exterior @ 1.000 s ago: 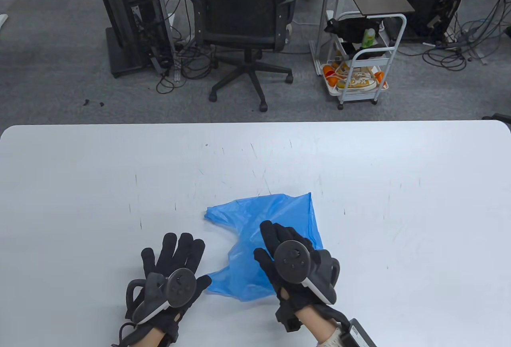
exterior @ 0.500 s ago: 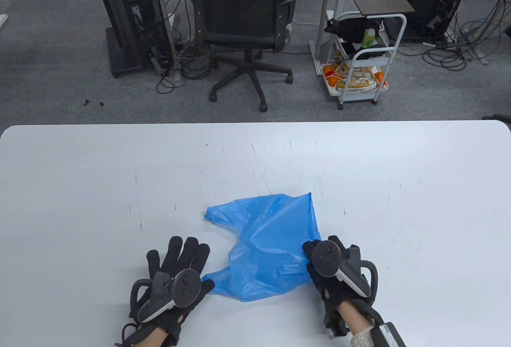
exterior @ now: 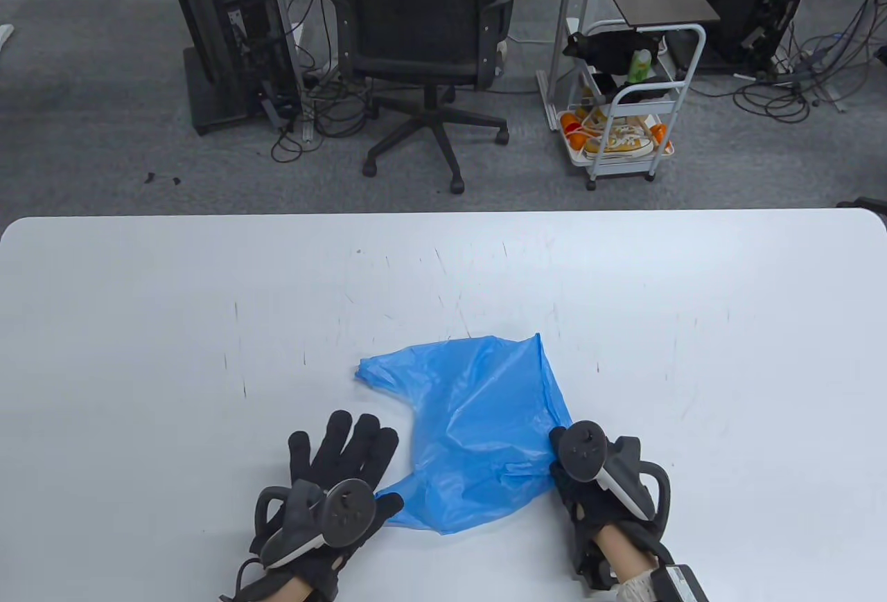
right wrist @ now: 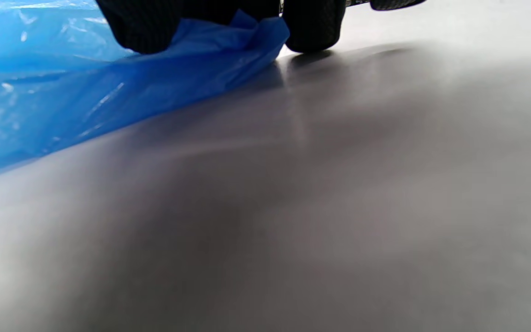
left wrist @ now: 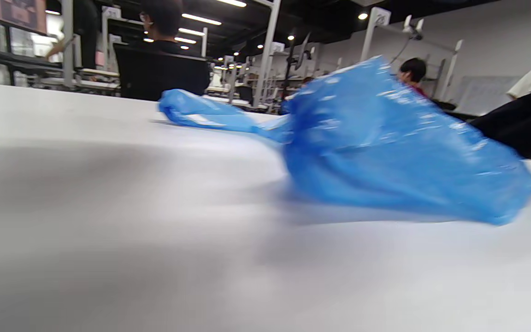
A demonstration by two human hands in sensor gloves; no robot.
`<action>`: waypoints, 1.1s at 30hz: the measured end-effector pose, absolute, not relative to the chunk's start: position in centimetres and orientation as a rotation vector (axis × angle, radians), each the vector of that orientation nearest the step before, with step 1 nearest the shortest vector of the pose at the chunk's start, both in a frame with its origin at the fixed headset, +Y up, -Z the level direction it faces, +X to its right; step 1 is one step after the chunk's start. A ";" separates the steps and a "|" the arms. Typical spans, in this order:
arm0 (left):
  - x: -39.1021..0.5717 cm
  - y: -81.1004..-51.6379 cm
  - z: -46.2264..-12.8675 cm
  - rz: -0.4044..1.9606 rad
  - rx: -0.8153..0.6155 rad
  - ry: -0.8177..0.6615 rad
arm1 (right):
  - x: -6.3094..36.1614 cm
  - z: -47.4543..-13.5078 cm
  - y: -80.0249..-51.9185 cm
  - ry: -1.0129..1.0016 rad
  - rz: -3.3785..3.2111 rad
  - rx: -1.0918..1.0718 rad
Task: Squeeze plastic bag to expel air
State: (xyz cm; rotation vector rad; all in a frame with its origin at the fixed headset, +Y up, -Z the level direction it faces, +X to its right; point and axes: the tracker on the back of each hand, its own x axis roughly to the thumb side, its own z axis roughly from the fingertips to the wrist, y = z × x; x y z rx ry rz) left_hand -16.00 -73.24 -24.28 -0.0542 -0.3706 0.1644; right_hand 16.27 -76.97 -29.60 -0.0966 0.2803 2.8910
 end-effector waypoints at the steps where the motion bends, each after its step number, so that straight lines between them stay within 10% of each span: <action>1: -15.2 -73.2 -24.3 0.173 -0.065 -0.393 | 16.1 -29.6 -76.9 0.277 2.888 -0.083; 12: -8.9 -75.4 -26.1 -0.090 -0.221 -0.480 | 12.2 -28.4 -76.3 0.345 2.792 0.177; 33: -10.8 -77.3 -27.2 -0.154 -0.369 -0.425 | 13.8 -28.8 -76.9 0.469 2.969 0.164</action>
